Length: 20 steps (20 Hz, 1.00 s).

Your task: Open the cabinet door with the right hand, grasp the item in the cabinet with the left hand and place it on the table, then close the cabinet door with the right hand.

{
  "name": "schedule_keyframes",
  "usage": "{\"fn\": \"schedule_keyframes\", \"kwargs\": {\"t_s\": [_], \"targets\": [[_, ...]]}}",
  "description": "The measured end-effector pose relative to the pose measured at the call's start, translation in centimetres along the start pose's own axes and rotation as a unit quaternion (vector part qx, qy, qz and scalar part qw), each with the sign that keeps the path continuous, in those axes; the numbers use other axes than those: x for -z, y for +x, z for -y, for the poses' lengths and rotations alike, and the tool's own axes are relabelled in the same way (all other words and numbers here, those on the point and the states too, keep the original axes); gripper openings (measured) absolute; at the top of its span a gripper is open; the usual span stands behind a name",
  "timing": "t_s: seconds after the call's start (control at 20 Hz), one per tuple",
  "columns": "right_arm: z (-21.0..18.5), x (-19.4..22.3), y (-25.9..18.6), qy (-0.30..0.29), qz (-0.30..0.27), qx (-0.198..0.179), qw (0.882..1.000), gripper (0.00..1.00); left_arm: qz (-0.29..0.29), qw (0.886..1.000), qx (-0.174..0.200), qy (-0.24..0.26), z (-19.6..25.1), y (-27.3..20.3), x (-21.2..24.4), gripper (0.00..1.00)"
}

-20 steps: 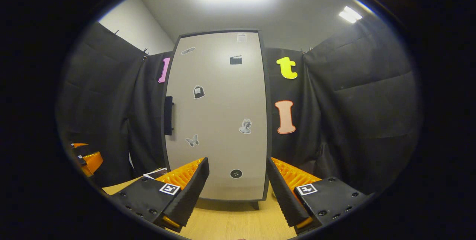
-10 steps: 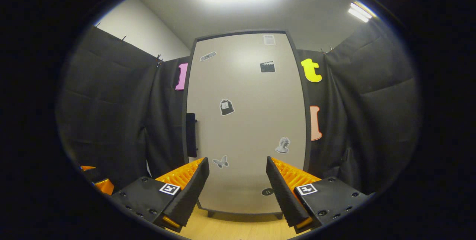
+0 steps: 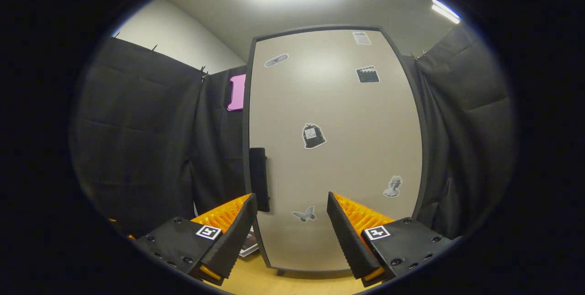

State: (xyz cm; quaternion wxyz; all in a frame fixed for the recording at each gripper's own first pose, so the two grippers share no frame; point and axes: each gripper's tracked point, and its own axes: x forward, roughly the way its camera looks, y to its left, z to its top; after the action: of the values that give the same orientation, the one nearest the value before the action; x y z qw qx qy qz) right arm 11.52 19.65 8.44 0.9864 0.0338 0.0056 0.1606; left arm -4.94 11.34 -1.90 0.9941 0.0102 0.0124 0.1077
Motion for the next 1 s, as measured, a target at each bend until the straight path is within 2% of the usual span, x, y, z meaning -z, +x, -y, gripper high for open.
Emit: {"fn": "schedule_keyframes", "kwargs": {"t_s": [0.3, 0.8, 0.95, 1.0], "targets": [[-2.2, 0.0, 3.5, 0.006, -0.015, -0.009, 1.0, 0.97, -0.007, 1.0, -0.028, 0.005, -3.2, -0.7, 0.8, 0.84], [-4.5, 1.7, 9.1, -0.026, -0.053, 0.001, 0.998, 0.97, -0.022, 0.998, -0.065, 0.008, -7.8, -1.9, 2.3, 0.84], [-5.1, 2.3, 10.7, -0.027, -0.068, 0.004, 0.997, 0.93, -0.026, 0.997, -0.074, 0.009, -8.9, -2.0, 2.6, 0.85], [-5.1, 2.4, 11.1, -0.029, -0.074, 0.007, 0.997, 0.88, -0.027, 0.997, -0.076, 0.008, -9.2, -2.0, 2.8, 0.85]]}}
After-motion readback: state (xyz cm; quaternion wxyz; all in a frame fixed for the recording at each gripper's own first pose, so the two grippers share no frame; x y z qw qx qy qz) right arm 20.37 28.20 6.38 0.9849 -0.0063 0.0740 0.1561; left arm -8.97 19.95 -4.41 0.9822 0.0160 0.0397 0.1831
